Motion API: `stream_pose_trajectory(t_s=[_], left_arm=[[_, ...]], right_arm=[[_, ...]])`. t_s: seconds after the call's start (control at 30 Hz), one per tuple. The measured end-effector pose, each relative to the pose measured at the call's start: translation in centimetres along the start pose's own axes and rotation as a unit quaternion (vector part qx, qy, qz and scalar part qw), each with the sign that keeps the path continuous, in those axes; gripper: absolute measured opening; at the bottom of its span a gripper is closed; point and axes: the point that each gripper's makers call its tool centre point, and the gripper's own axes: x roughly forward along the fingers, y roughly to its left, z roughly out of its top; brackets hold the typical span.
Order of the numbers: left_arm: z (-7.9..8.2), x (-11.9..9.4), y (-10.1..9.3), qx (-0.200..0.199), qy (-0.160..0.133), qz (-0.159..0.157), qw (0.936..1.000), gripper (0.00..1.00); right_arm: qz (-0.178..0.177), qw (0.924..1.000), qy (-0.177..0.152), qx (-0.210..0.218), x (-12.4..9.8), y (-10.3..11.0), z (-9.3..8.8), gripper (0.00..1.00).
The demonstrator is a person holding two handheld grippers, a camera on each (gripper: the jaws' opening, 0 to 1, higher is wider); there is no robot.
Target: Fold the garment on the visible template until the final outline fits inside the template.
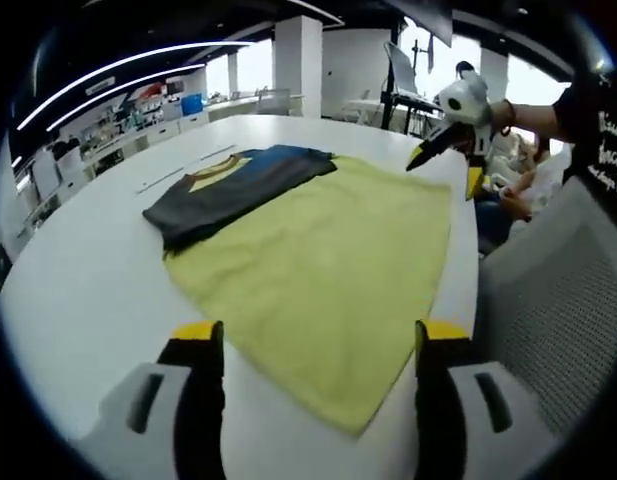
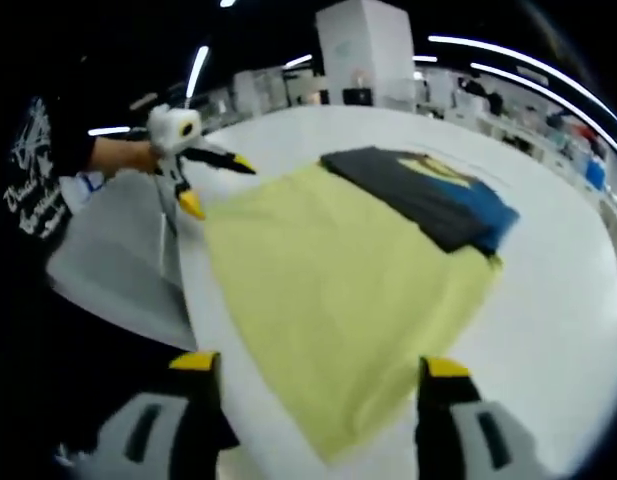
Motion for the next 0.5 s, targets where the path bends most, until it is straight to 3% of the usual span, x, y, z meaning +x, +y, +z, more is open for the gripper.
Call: stream_pose_trajectory(t_s=[0.33, 0.5], left_arm=[[-1.4, -0.3, -1.1, 0.014, 0.020, -0.026, 0.9994, 0.57], [-2.4, -0.3, -1.5, 0.014, 0.034, -0.032, 0.9988, 0.49]], right_arm=[[-0.004, 0.9997, 0.016, -0.019, 0.4, -0.2, -0.7, 0.62], [-0.007, 0.9981, 0.037, -0.048, 0.5, -0.4, -1.4, 0.55]])
